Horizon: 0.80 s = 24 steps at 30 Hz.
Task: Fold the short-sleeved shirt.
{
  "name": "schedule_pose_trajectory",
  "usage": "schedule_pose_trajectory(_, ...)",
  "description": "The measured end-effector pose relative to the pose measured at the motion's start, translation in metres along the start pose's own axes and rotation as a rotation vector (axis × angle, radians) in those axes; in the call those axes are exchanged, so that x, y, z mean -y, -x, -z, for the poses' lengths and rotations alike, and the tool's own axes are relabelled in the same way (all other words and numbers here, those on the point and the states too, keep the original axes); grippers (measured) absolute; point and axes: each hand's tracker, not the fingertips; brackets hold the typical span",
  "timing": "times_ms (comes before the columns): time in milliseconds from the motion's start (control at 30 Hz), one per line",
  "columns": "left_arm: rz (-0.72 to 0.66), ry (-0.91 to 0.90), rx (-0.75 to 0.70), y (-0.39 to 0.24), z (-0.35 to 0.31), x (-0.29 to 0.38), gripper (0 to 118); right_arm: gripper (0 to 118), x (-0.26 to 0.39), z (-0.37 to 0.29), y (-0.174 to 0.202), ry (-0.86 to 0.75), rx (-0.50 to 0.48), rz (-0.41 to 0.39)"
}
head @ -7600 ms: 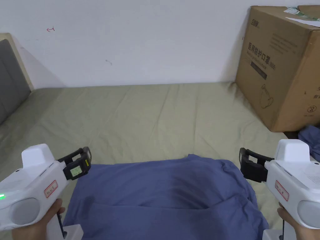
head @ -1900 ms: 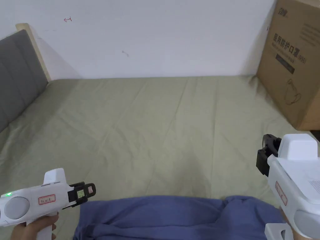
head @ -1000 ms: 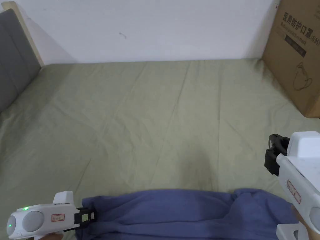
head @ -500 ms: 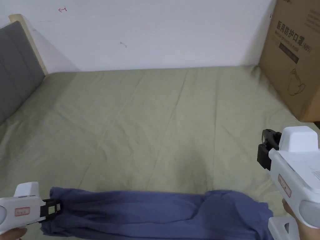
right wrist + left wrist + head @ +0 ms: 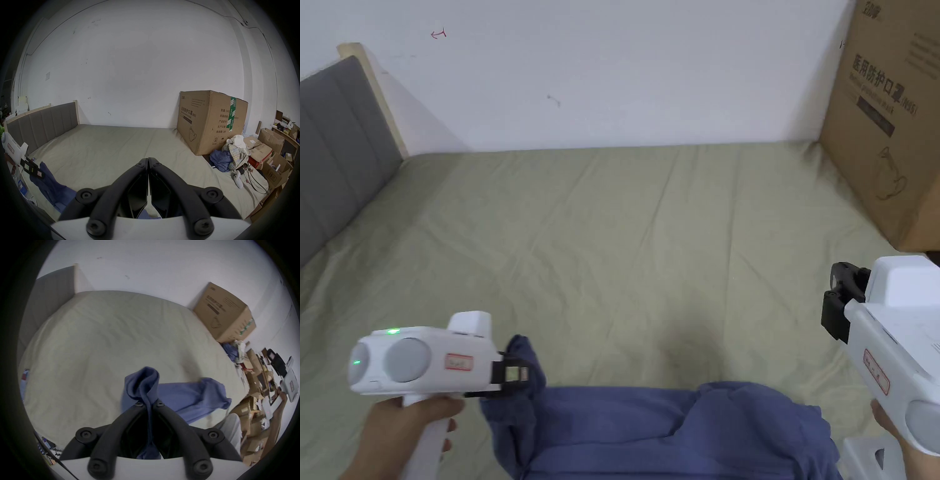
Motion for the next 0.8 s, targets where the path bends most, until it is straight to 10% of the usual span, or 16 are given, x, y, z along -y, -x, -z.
schedule_pose_trajectory(500, 0.033, 0.243, -0.045, -0.076, 0.173, 0.043, 6, 0, 0.01, -0.013, -0.029, 0.034, 0.044, 0.009)
schedule_pose_trajectory(567, 0.036, 0.227, -0.055, -0.076, 0.174, 0.047, 17, 0, 0.012, -0.013, -0.031, 0.038, 0.05, 0.01)
schedule_pose_trajectory(667, -0.001, 0.181, -0.01, -0.078, 0.16, 0.046, 67, 0, 0.013, -0.012, -0.033, 0.043, 0.05, 0.015)
schedule_pose_trajectory(800, -0.047, 0.05, 0.057, -0.083, 0.124, 0.034, 90, 0, 0.01, -0.013, -0.033, 0.037, 0.049, 0.015)
